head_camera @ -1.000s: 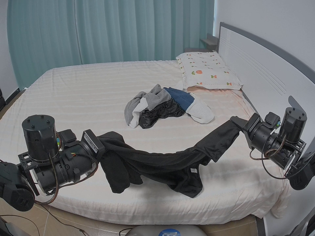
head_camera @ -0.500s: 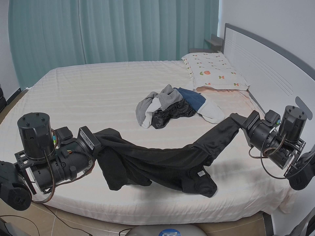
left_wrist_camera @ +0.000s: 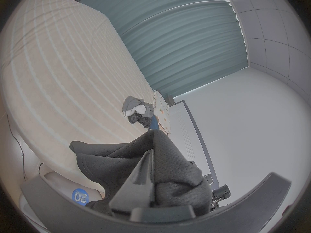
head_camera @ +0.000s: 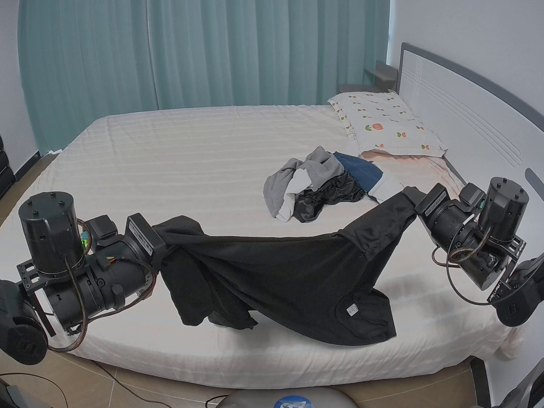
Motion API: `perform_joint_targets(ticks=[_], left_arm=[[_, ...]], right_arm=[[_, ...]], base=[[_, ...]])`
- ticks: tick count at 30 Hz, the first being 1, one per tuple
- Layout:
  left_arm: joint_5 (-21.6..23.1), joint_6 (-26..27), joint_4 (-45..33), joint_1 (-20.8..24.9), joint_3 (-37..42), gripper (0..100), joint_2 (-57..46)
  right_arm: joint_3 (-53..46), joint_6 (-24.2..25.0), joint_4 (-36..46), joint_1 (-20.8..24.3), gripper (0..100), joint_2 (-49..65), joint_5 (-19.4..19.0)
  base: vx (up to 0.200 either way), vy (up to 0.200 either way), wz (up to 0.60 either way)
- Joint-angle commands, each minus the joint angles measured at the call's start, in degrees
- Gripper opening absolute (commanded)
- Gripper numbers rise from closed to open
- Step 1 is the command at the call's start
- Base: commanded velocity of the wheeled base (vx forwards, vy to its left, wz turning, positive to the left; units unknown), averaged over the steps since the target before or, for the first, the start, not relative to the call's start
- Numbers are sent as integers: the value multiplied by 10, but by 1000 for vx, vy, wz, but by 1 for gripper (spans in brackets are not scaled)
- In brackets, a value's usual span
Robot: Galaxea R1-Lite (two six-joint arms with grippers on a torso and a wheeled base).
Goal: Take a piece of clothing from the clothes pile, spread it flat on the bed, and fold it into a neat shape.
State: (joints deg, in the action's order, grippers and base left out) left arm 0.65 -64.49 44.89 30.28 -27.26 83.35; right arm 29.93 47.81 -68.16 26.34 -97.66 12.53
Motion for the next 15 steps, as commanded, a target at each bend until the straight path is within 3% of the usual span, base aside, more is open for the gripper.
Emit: perform_joint_targets(ticks=[1,7,15], left_arm=[[0,1,0,-3,1,0,-11],[-2,2,-1,-4,1,0,-24],[-3,2,0,-5,3,0,-26]], right_arm=[[0,-1,-2,6,0,6,0],[-3,-3,-55,5,0,5,1],[-4,-3,-59,8,0,7,1]], base=[[0,200,0],[0,200,0],[0,200,0]])
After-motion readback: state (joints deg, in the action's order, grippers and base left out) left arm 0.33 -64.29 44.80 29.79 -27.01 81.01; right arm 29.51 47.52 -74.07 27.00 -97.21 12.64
